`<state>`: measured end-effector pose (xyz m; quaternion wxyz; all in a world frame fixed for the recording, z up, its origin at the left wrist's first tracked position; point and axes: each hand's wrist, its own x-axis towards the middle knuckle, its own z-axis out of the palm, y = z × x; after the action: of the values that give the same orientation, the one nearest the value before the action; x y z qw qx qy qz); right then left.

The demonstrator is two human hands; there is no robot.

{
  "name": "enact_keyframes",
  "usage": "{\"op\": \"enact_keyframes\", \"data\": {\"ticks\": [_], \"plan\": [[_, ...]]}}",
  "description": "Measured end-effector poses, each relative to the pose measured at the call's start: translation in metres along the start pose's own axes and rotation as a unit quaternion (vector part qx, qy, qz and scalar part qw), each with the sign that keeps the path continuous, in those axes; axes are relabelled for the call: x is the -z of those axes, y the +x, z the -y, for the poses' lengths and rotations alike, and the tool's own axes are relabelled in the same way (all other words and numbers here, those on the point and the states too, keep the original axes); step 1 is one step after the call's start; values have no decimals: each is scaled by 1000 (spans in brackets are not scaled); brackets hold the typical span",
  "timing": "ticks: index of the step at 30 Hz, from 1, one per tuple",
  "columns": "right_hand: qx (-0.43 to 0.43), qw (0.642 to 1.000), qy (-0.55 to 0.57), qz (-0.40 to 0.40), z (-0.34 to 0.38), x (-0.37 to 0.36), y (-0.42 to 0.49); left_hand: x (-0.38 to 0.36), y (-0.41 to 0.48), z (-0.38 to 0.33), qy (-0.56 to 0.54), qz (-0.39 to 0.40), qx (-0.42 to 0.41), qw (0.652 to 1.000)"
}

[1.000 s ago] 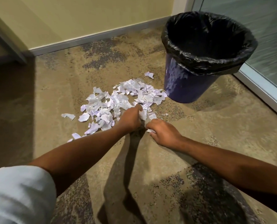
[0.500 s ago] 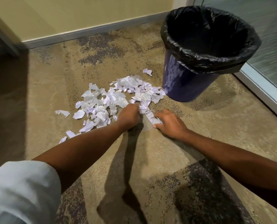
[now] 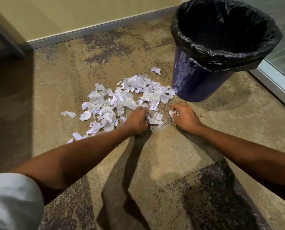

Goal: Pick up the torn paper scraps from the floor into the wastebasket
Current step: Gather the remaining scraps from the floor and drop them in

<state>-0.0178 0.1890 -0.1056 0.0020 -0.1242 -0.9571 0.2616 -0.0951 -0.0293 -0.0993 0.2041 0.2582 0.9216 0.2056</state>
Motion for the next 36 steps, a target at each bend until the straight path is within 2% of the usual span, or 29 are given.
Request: {"op": "enact_keyframes", "data": {"ticks": [7,12,14,20,27,32,36], "plan": [[15,998,34,46,19,-14,6,-4,12,-15,-50,-53,1,997],[25,985,37,167,29,-11,12,-6,10,-17,-114,-83,2,990],[35,982,15,184,30,-11,11,-8,9,-16,-126,-89,7,988],[43,993,53,97,33,-24,9,-5,4,-16,-136,-74,38,987],[67,997,11,40,35,-21,-1,-1,-2,-17,-140,-48,73,986],[-23,994,75,72,29,-13,-7,3,-3,-15,-137,-38,86,986],[-144,963,213,79,18,1,-9,7,-1,-19,-143,-33,87,985]]}}
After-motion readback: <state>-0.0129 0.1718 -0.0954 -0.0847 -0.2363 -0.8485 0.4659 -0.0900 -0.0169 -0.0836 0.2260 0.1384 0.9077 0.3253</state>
